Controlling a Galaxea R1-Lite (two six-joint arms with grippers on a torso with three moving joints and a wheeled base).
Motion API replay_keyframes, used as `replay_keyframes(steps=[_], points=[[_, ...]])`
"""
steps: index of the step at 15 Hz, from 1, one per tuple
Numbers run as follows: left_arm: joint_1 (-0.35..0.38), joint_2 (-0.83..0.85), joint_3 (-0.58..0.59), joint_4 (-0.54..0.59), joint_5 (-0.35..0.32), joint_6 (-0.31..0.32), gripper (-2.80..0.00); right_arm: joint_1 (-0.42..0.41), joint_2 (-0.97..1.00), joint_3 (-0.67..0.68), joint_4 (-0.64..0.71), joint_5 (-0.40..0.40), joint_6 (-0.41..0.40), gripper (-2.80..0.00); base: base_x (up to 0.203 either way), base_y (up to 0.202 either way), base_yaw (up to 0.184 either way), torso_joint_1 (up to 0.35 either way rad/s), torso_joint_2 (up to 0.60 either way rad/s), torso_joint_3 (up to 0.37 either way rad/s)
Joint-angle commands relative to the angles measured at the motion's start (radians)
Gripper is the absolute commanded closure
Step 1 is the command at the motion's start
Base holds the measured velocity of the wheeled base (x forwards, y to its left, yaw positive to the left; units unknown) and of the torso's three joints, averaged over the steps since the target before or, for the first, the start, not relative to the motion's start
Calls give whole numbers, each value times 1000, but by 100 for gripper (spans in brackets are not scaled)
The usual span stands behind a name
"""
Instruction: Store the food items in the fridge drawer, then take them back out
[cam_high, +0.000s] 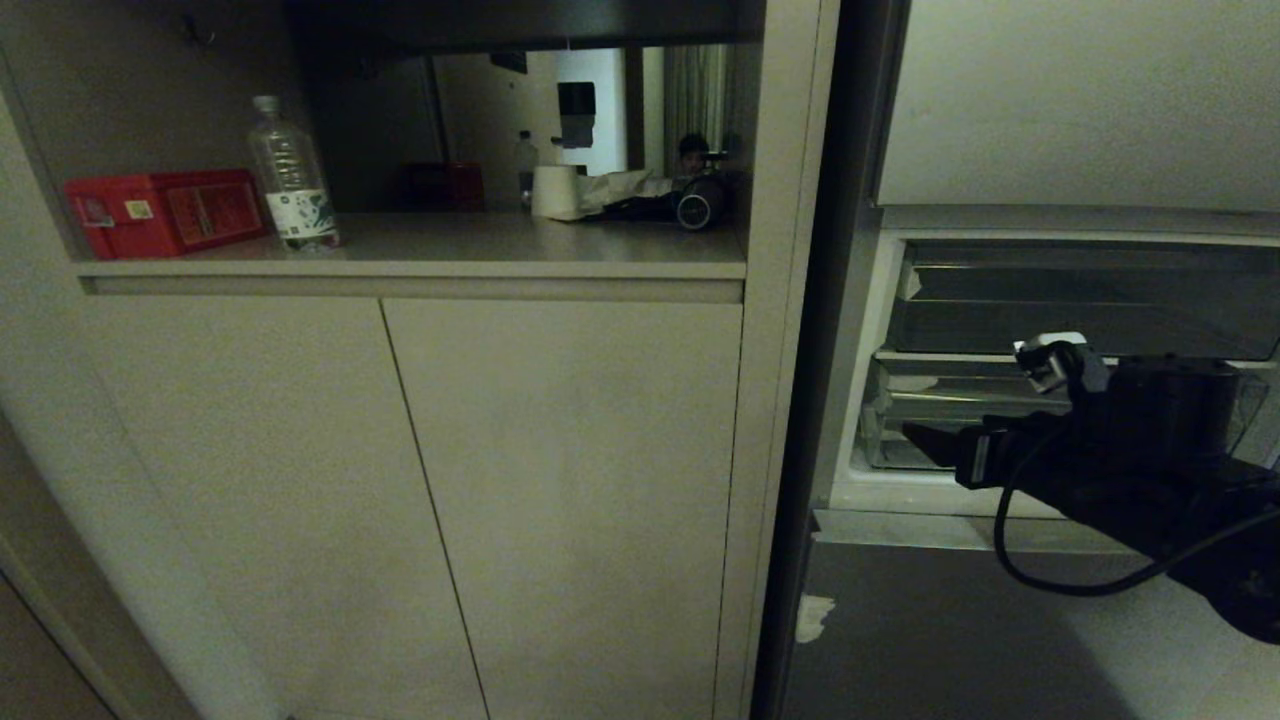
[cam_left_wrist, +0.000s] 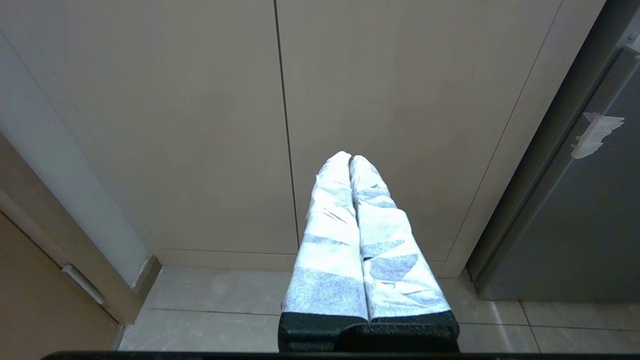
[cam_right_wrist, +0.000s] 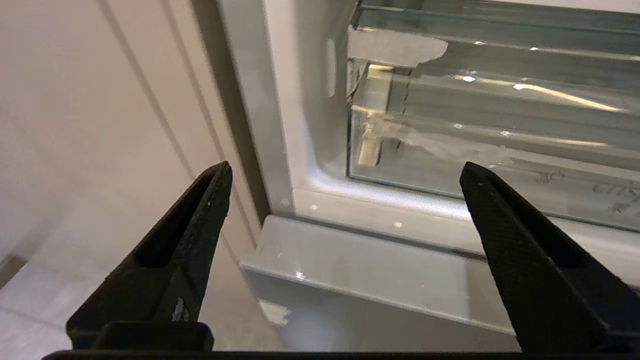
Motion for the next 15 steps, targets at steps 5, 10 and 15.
replay_keyframes(steps=[5, 10, 15], points=[[0, 2, 1, 1, 0, 0, 0, 20, 151, -129, -5, -42, 4, -280, 0, 0, 0, 0, 0, 0], [0, 2, 1, 1, 0, 0, 0, 21, 188, -176, -4, -120, 36, -280, 0, 0, 0, 0, 0, 0], [0, 2, 0, 1, 0, 0, 0, 26, 203, -191, -4, -168, 42, -280, 0, 0, 0, 0, 0, 0]])
